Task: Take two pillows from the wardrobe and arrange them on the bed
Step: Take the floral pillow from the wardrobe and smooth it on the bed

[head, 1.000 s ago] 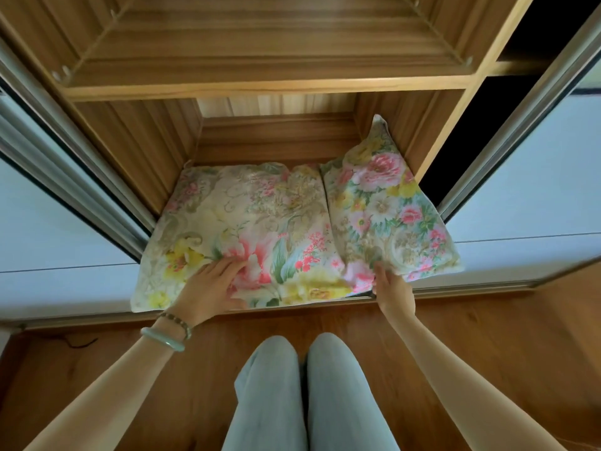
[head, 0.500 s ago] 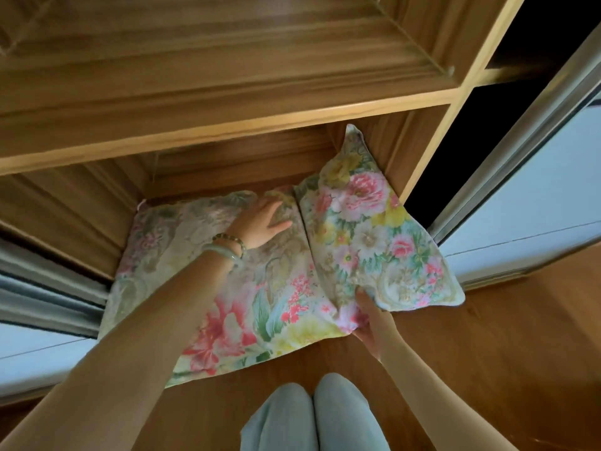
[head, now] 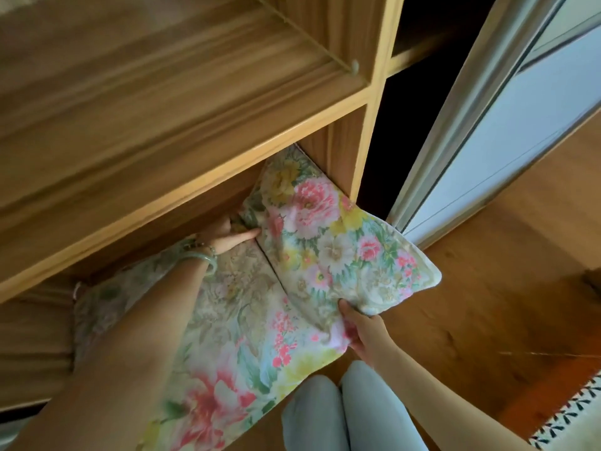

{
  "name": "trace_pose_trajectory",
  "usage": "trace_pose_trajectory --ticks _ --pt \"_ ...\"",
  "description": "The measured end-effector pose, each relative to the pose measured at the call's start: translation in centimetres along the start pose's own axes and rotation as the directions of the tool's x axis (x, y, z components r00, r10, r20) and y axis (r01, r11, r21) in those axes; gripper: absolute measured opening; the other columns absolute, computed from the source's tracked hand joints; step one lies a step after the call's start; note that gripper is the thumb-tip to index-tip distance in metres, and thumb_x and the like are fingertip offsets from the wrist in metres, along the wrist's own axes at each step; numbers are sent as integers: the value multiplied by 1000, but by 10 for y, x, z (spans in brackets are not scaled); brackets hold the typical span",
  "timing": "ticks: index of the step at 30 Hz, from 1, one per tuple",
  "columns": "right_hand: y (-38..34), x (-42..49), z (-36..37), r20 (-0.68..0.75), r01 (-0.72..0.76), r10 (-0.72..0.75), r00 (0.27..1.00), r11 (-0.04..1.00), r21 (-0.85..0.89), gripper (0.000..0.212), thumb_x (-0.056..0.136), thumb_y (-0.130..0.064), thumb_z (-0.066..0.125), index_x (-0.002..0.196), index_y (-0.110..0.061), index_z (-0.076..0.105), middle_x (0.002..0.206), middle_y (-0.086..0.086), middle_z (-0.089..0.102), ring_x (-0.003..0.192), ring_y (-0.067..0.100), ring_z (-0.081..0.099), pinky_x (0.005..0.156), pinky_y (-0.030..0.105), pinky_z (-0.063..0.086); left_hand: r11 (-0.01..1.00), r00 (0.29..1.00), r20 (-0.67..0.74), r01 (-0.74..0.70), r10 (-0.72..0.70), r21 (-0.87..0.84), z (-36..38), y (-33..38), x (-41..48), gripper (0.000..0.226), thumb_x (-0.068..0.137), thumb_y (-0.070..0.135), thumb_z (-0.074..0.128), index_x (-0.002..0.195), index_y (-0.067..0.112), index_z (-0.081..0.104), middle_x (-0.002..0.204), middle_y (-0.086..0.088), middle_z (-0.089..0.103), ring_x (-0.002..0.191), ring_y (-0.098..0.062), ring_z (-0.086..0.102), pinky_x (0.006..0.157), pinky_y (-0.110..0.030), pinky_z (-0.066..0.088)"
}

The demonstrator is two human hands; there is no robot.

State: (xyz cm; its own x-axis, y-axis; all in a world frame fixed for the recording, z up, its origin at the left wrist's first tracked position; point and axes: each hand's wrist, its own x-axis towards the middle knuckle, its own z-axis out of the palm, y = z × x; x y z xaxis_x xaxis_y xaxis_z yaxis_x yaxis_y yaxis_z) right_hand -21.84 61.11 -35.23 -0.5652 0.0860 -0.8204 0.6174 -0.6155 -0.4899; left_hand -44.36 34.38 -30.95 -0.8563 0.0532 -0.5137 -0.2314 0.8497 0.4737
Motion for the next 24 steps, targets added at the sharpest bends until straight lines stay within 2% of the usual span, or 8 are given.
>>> trace_pose_trajectory --ticks 2,5,9,13,17,19,21,24 --pt "-2 -8 -1 -28 -15 16 999 999 31 44 76 -13 77 115 -2 59 111 18 68 104 38 62 100 54 45 992 999 0 -46 46 -119 -3 3 -9 52 75 52 78 116 22 68 116 0 70 116 -25 60 106 -37 42" --pt "0 -30 -4 -41 -44 49 998 992 116 44 78 -6 74 119 0 57 114 17 67 104 35 64 94 48 50 966 997 71 -7 26 -260 -13 9 -36 45 78 29 81 117 12 69 103 2 72 114 -24 62 88 -25 53" --pt "5 -77 -4 -33 -61 70 997 977 206 44 80 -1 71 121 1 56 118 17 65 106 35 63 97 50 47 960 998 -2 -58 59 -274 -31 18 -88 47 73 31 85 113 11 71 104 -4 74 104 -22 67 96 -36 51" --pt "6 -133 -11 -64 -70 88 994 967 246 48 77 2 72 122 0 56 121 19 64 110 38 60 99 55 44 957 989 -63 -146 135 -252 -44 31 -148 38 73 32 85 102 12 72 92 6 73 97 -16 69 79 -21 51" --pt "-9 -184 -33 -160 -18 60 985 968 251 47 77 6 71 120 -2 57 119 21 63 110 39 59 99 57 44 938 952 4 -299 305 -175 -58 45 -201 49 71 37 85 111 14 69 105 5 72 102 -12 67 89 -25 46" --pt "-30 -202 -48 -192 65 -25 981 977 204 39 76 8 71 112 -4 61 111 18 66 100 36 64 91 51 50 932 940 42 -330 340 -152 -60 53 -221 47 67 45 83 106 22 70 101 12 73 97 -4 67 86 -23 48" --pt "-56 -222 -62 -210 153 -124 970 980 129 32 75 6 72 102 -8 64 100 11 69 90 30 66 81 45 55 910 922 32 -375 386 -177 -56 63 -238 36 71 36 84 103 29 69 97 20 73 94 5 66 82 -16 48" --pt "-91 -250 -78 -243 259 -253 937 966 -6 29 72 0 78 97 -9 66 89 8 71 73 24 68 53 29 55 894 918 16 -383 397 -231 -42 74 -255 38 75 29 83 110 21 68 100 14 73 96 2 67 85 -22 49"
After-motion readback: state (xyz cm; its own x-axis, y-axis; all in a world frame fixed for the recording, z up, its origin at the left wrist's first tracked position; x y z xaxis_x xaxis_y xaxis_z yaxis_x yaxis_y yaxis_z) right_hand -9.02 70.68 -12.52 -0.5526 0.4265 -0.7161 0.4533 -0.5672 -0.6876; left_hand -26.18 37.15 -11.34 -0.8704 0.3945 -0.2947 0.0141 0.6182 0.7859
